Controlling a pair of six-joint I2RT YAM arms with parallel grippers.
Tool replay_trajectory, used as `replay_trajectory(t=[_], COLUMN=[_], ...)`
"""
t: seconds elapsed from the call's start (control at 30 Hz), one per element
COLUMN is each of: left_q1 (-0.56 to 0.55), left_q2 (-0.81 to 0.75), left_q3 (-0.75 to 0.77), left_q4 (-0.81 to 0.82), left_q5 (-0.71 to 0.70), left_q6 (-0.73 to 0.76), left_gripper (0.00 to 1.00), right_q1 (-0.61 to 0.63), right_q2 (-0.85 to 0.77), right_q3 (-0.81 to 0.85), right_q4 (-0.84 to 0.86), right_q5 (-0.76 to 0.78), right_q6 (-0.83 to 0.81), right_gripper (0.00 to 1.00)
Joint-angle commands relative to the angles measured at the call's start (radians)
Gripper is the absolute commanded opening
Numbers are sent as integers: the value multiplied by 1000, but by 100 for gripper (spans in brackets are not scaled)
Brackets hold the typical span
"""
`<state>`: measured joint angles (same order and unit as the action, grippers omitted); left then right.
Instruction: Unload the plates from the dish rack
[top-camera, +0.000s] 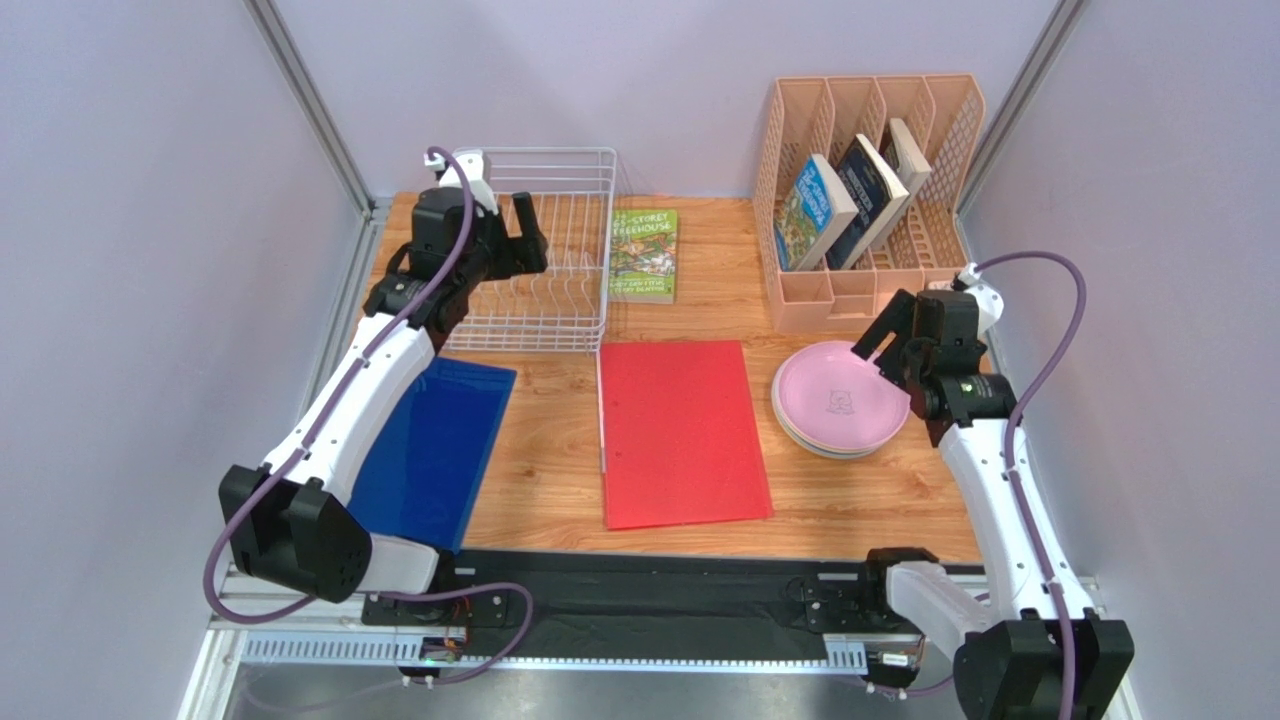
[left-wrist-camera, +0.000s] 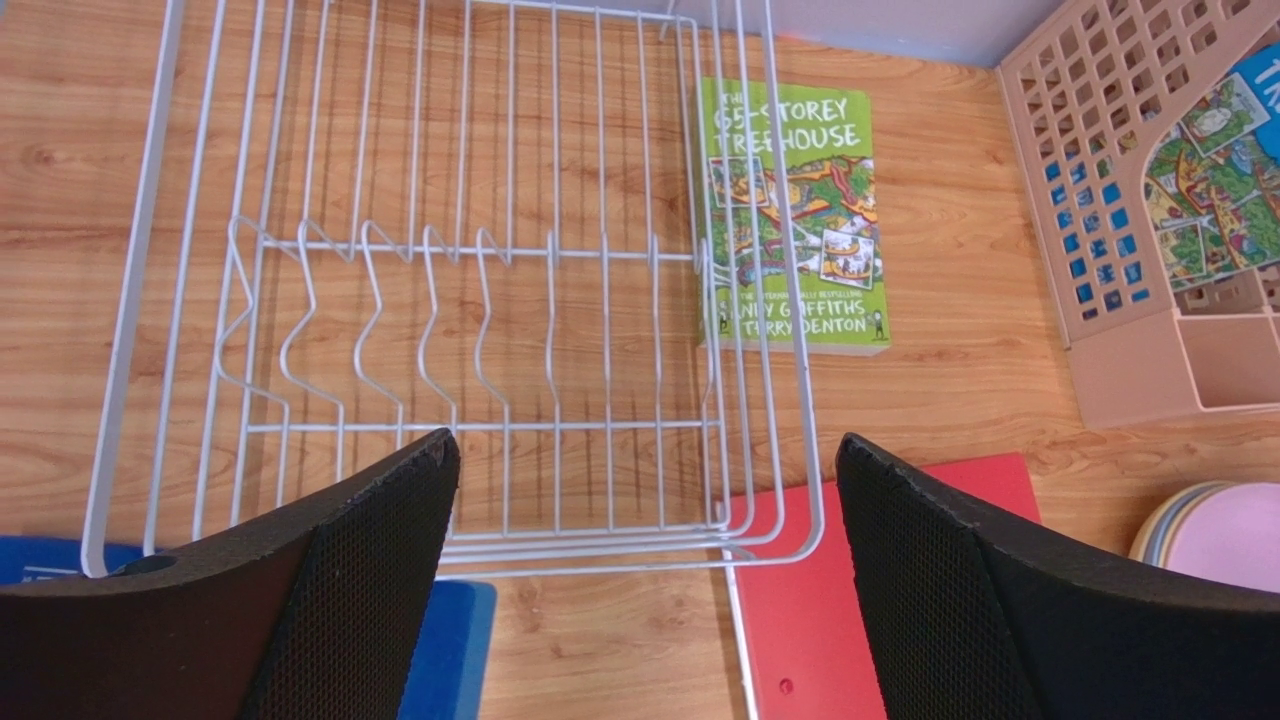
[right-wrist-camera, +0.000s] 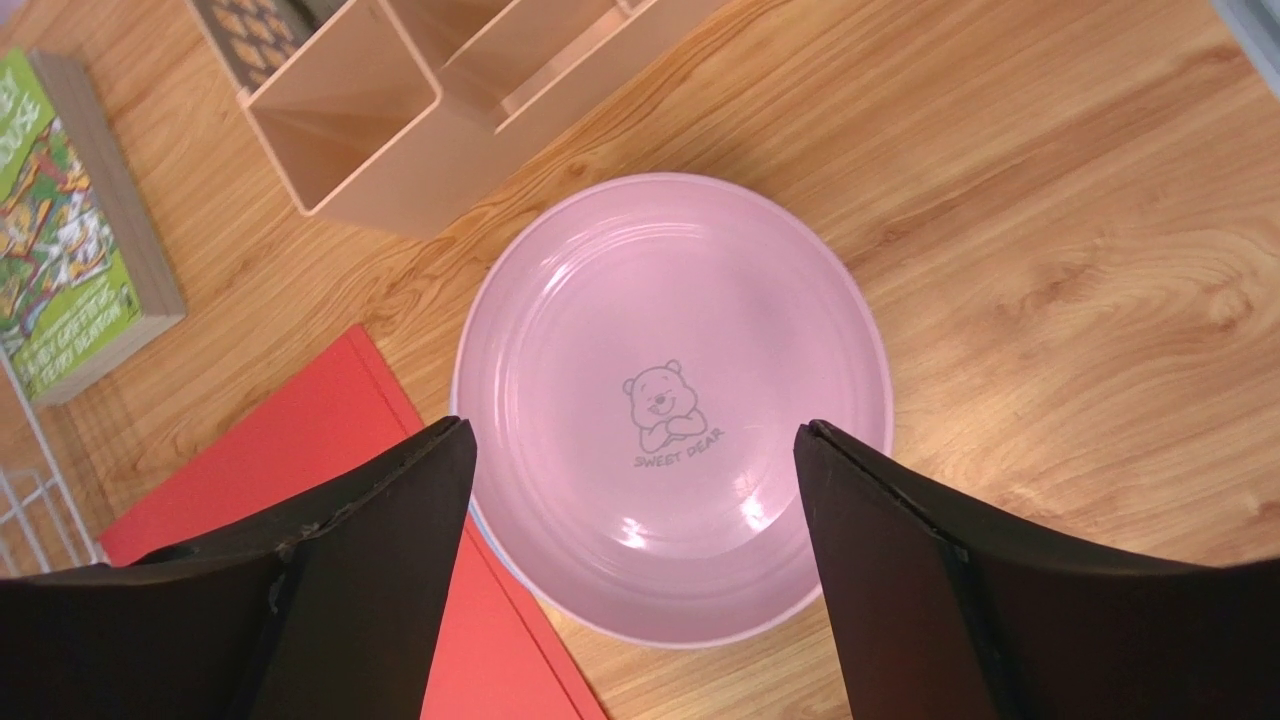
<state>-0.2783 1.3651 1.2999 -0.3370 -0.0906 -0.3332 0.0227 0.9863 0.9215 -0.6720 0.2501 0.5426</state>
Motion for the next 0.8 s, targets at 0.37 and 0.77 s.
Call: replay_trajectory(t=[0.37,0.77], left_q1=[1,1], left_q2=[-90,-121], left_q3=[9,-48], left_q4=[62,75], left_q5=[-146,-167], left_q6=[146,148], left_gripper=[100,100], right_q1=[174,207], right_q2=[282,328], right_q3=[416,336], right_q4=[234,353], right_q5=[-169,-193], right_q6=[-377,-451], right_gripper=[89,89])
